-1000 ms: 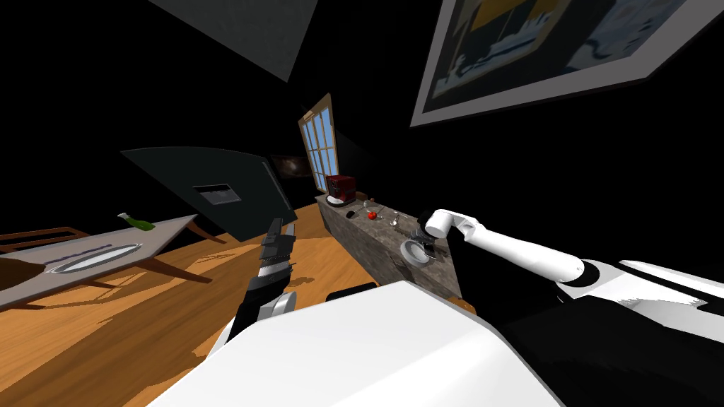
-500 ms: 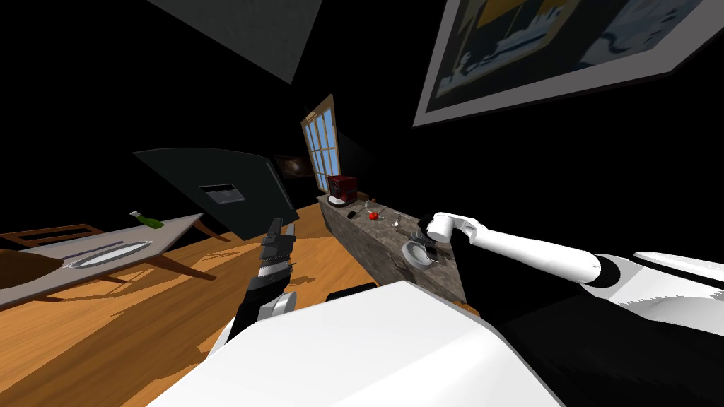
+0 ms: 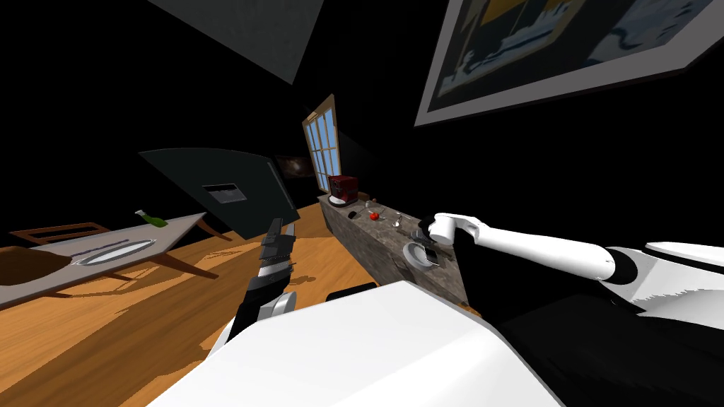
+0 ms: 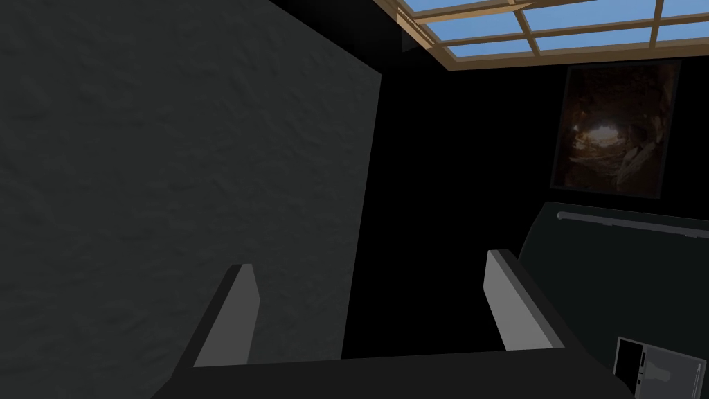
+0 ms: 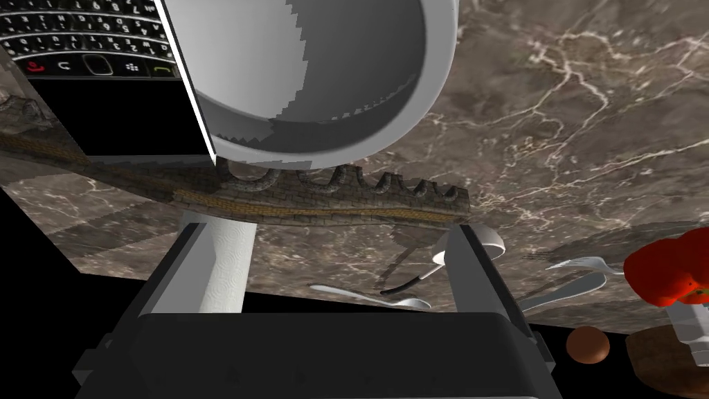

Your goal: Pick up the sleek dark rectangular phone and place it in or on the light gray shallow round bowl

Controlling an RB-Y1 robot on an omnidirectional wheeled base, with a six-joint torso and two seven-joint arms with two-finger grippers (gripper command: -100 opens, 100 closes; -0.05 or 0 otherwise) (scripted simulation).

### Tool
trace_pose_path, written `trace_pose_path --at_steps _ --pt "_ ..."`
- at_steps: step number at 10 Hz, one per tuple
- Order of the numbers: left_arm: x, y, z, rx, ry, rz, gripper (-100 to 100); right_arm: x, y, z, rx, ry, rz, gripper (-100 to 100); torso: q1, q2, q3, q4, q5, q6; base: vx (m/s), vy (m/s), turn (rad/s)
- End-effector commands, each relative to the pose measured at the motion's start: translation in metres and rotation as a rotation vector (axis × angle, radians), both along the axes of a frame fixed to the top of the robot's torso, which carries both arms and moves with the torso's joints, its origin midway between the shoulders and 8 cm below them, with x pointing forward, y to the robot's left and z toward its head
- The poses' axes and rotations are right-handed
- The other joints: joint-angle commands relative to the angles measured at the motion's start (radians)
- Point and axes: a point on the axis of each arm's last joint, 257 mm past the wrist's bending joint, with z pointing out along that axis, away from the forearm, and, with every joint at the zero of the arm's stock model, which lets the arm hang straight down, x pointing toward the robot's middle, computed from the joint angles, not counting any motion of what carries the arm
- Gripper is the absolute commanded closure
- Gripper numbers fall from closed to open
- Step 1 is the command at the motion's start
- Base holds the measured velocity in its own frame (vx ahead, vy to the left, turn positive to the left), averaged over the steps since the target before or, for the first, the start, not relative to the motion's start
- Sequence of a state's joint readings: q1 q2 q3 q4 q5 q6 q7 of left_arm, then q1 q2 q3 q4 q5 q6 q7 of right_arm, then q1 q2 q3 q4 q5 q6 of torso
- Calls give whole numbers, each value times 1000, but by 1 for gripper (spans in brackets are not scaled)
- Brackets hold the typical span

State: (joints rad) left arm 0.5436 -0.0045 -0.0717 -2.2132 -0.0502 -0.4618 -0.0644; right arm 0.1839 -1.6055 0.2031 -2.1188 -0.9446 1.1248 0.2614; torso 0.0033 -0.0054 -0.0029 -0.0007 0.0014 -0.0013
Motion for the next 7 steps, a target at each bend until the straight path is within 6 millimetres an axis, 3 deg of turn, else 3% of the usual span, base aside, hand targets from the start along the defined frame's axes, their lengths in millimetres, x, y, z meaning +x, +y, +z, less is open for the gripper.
trace_pose_path --at_steps 1,2,4,6,7 --pt "0 0 0 0 0 0 0 -13 -3 -9 2 20 -16 -100 0 0 0 0 0 0 30 11 60" --pt "0 0 0 0 0 0 0 -16 -6 -9 -1 21 -26 -100 0 -1 0 0 0 0 18 7 -9" --pt "0 0 0 0 0 0 0 -4 -11 4 -22 -12 8 -100 0 0 0 0 0 0 3 2 -6" --pt "0 0 0 0 0 0 0 3 -4 5 2 -37 25 -100 0 1 1 0 0 0 0 0 0" --pt "0 0 0 0 0 0 0 -18 -7 -6 -1 2 17 -100 -1 1 1 0 0 0 24 16 105"
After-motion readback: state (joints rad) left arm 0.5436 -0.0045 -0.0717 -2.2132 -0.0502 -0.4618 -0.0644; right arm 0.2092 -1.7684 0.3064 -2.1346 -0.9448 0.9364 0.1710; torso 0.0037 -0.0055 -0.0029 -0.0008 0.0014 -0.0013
